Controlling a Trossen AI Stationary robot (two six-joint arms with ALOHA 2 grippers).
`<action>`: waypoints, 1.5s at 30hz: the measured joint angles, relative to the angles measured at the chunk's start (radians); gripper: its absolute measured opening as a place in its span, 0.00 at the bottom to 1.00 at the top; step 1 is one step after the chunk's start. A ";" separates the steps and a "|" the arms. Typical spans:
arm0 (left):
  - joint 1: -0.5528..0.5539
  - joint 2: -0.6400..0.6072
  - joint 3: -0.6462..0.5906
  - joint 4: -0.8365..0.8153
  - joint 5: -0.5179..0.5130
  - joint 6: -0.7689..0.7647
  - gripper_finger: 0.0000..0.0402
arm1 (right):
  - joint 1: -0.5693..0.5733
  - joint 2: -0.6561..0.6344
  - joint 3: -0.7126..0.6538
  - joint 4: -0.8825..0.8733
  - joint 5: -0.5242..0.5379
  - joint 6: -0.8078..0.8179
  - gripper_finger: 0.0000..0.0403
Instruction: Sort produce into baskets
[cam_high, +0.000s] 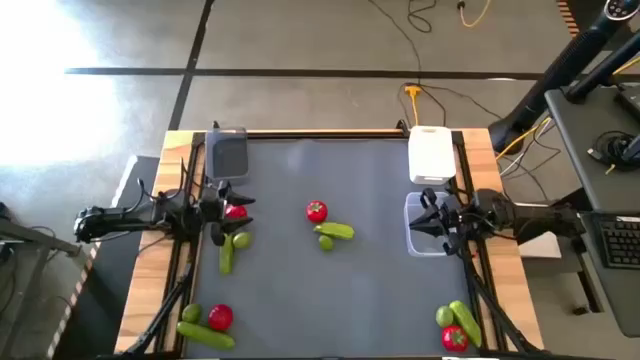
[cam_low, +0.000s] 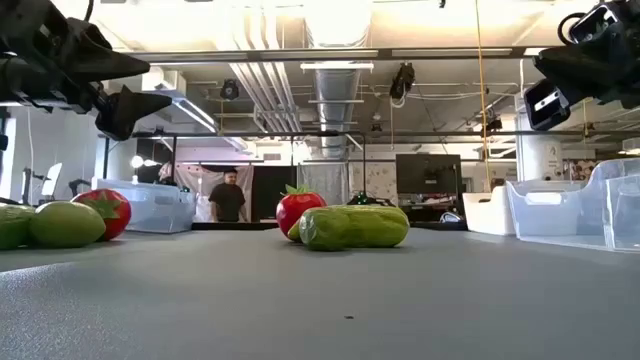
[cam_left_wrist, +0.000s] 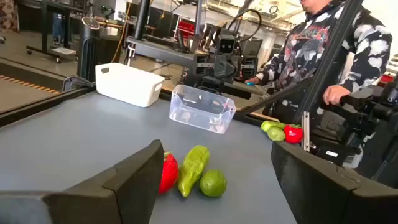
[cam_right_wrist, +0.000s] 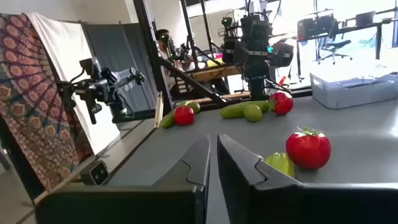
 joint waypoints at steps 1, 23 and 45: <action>0.000 0.000 0.000 0.000 0.000 0.000 0.70 | 0.000 0.000 0.000 0.000 0.000 0.000 0.06; 0.000 0.000 0.000 0.000 0.000 0.000 0.70 | 0.000 0.036 0.000 -0.001 0.000 0.000 0.06; 0.000 0.000 0.000 0.000 0.000 0.000 0.70 | 0.000 0.036 0.000 -0.002 0.000 0.000 0.06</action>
